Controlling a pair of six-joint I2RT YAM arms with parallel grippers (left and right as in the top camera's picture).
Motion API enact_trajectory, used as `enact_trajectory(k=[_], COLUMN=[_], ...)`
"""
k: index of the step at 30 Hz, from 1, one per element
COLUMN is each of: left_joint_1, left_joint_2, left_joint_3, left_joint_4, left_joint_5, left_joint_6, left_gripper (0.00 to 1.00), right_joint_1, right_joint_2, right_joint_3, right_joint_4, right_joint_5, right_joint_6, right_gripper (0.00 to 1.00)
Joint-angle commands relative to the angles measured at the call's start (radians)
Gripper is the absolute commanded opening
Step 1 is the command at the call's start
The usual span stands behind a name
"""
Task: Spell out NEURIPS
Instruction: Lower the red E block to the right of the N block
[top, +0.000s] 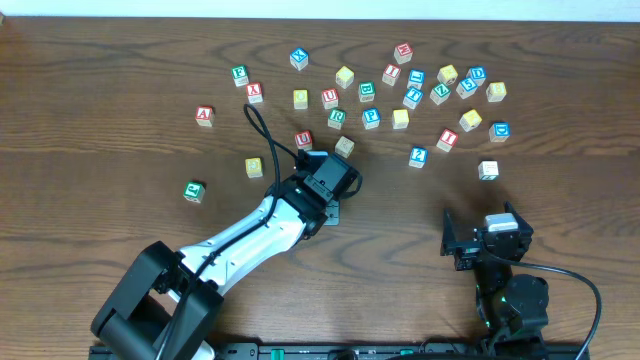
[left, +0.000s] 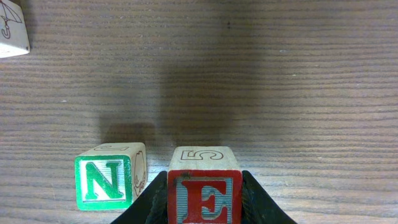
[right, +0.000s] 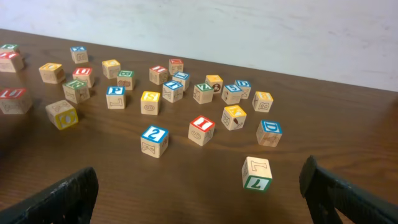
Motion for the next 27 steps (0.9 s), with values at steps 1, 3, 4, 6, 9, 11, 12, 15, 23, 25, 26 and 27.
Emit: enact_trajectory(k=[1, 3, 4, 6, 9, 11, 12, 15, 23, 25, 26, 27], left_joint_1=[-0.002, -0.002, -0.002, -0.002, -0.002, -0.002, -0.001, 0.001, 0.003, 0.003, 0.005, 0.005], left_joint_2=[0.002, 0.004, 0.005, 0.011, 0.019, 0.024, 0.027, 0.047, 0.049, 0.049, 0.049, 0.049], left_joint_3=[-0.018, -0.018, -0.018, -0.018, -0.018, -0.018, -0.018, -0.018, -0.026, -0.029, -0.029, -0.029], left_joint_4=[0.002, 0.001, 0.001, 0.002, 0.002, 0.002, 0.003, 0.01, 0.019, 0.02, 0.02, 0.02], left_joint_5=[-0.014, -0.016, -0.018, -0.018, -0.021, -0.021, -0.021, -0.021, -0.029, -0.033, -0.035, -0.036], left_joint_6=[0.013, 0.013, 0.013, 0.013, 0.013, 0.013, 0.013, 0.014, 0.017, 0.017, 0.017, 0.017], left_gripper=[0.15, 0.15, 0.15, 0.15, 0.15, 0.15, 0.15, 0.15, 0.15, 0.15, 0.15, 0.15], right_joint_1=[-0.005, -0.005, -0.005, -0.005, -0.005, -0.005, -0.005, -0.005, -0.005, -0.005, -0.005, -0.005], right_joint_2=[-0.004, -0.004, -0.004, -0.004, -0.004, -0.004, -0.004, -0.004, -0.004, -0.004, -0.004, -0.004], right_joint_3=[-0.001, -0.001, -0.001, -0.001, -0.001, -0.001, -0.001, -0.001, -0.001, -0.001, -0.001, -0.001], right_joint_4=[-0.004, -0.004, -0.004, -0.004, -0.004, -0.004, -0.004, -0.004, -0.004, -0.004, -0.004, -0.004], right_joint_5=[-0.003, -0.003, -0.003, -0.003, -0.003, -0.003, -0.003, -0.003, -0.003, -0.003, -0.003, -0.003], right_joint_6=[0.004, 0.004, 0.004, 0.004, 0.004, 0.004, 0.004, 0.004, 0.004, 0.004, 0.004, 0.004], right_gripper=[0.99, 0.99, 0.99, 0.99, 0.99, 0.99, 0.99, 0.99, 0.99, 0.99, 0.99, 0.99])
